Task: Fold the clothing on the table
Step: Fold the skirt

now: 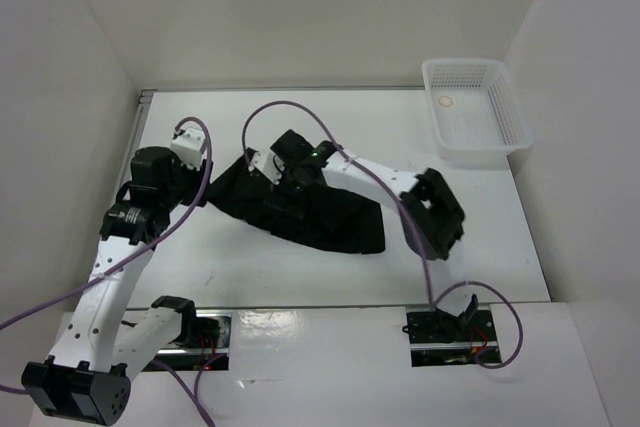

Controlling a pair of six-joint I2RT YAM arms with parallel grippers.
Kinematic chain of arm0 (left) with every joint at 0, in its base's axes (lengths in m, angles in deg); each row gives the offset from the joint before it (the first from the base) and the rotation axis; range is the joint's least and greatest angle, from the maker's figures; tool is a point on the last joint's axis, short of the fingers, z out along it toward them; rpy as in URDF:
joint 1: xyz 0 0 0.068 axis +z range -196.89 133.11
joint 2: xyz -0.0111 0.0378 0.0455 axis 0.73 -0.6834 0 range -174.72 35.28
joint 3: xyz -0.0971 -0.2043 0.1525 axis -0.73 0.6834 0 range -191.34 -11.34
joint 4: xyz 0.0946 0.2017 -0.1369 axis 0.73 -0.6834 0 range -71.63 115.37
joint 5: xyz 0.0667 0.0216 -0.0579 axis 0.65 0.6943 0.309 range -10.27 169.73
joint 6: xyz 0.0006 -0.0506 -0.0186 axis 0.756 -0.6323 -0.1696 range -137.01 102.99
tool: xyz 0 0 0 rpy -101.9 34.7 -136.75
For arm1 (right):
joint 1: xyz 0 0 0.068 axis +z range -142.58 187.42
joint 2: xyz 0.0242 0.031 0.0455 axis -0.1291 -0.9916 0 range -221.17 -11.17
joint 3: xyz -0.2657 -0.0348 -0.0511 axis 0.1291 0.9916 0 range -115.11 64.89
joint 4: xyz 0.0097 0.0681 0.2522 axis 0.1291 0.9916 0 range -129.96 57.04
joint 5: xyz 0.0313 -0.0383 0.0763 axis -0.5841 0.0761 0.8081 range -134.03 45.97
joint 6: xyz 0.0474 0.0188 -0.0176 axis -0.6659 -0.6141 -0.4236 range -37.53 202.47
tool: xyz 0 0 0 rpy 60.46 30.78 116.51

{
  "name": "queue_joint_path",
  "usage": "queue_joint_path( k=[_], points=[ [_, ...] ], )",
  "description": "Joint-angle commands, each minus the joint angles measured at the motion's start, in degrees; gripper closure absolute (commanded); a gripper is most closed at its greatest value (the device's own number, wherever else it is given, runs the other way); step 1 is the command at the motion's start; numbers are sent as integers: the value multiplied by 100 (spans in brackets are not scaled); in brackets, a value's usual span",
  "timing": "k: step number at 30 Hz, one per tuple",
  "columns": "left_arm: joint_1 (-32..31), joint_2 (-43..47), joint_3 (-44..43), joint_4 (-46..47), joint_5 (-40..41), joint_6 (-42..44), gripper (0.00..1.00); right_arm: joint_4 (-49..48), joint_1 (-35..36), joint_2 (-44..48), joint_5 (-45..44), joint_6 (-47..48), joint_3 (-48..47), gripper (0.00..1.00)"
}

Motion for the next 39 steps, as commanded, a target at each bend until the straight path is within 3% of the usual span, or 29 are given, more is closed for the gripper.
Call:
queue_joint_path(
  k=[1,3,6,10,13,22,27,31,34,35,39],
  points=[
    [-24,-320,26,143,-239,58,35,-50,11,1866,348,74,628,0],
    [-224,-882,-140,143,-197,121,35,-304,-216,2420,348,145,1096,0],
    [-559,-1761,-404,230,147,278,47,-428,-680,3465,418,197,1826,0],
    [-631,-2737,-720,625,122,630,55,-507,-1025,3994,480,-30,2572,0],
    [-631,-3676,-1116,1046,121,736,55,-560,-1026,4258,401,-180,2986,0],
    [-402,-5260,-2223,1689,-511,570,55,-613,-1184,4505,567,-312,3462,0],
    [-402,-5849,-2391,1812,-714,191,67,-666,-1237,4505,621,-365,3515,0],
    [-402,-6096,-2391,1865,-933,85,67,-718,-1237,4505,691,-365,3568,0],
    [-350,-6167,-2575,1865,-934,260,54,-718,-1289,4444,753,-365,3568,0],
    [-350,-6167,-2628,1787,-995,444,39,-718,-1289,4444,753,-365,3568,0],
    [-297,-5948,-2918,1444,-1101,1086,24,-718,-1289,4444,858,-365,3568,0]
  ],
)
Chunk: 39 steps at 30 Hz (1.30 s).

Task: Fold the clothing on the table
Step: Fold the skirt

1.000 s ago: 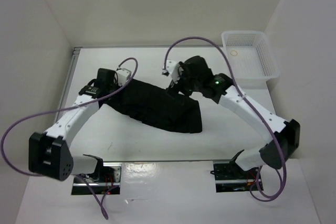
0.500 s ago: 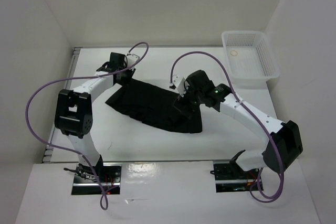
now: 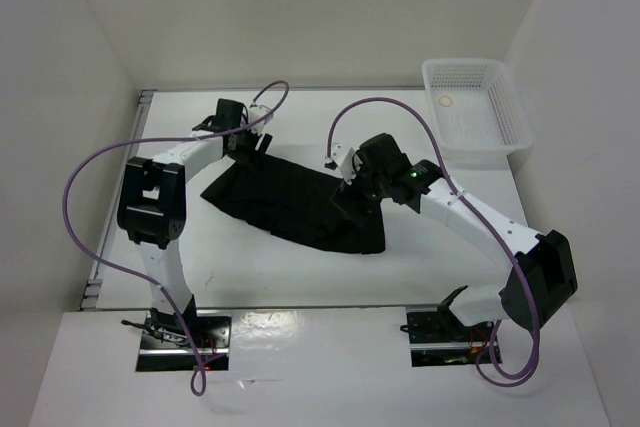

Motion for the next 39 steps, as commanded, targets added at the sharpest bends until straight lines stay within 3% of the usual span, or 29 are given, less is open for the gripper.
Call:
queue_joint_path(
  k=[1,6,15,21,39],
  points=[
    [70,252,-435,-121,-316,630,21,-259,-37,192,165,-57,73,0],
    [184,410,-874,-420,-563,1341,21,-259,-89,298,227,-57,73,0],
    [413,-838,-1824,-1642,-1467,2239,36,-259,-222,413,446,-57,126,0],
    [413,-1163,-2000,-2160,-1767,2687,36,-259,-336,527,517,-57,126,0],
    [571,-1102,-1817,-2240,-1758,2732,38,-207,-336,632,693,57,178,0]
  ],
)
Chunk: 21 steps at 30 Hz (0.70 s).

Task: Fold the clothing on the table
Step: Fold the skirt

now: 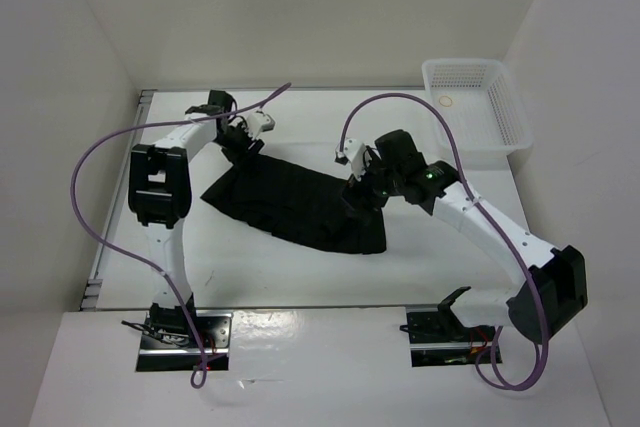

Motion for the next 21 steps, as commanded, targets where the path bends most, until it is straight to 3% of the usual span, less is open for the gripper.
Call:
queue_joint_path(
  k=[1,12,21],
  points=[
    [99,87,90,-85,-119,-63,39,-204,-23,195,78,36,111,0],
    [477,1035,1496,65,-539,-301,40,-204,-23,248,78,36,111,0],
    [592,1915,1190,-102,-672,-600,37,-257,-76,406,26,88,164,0]
  ],
)
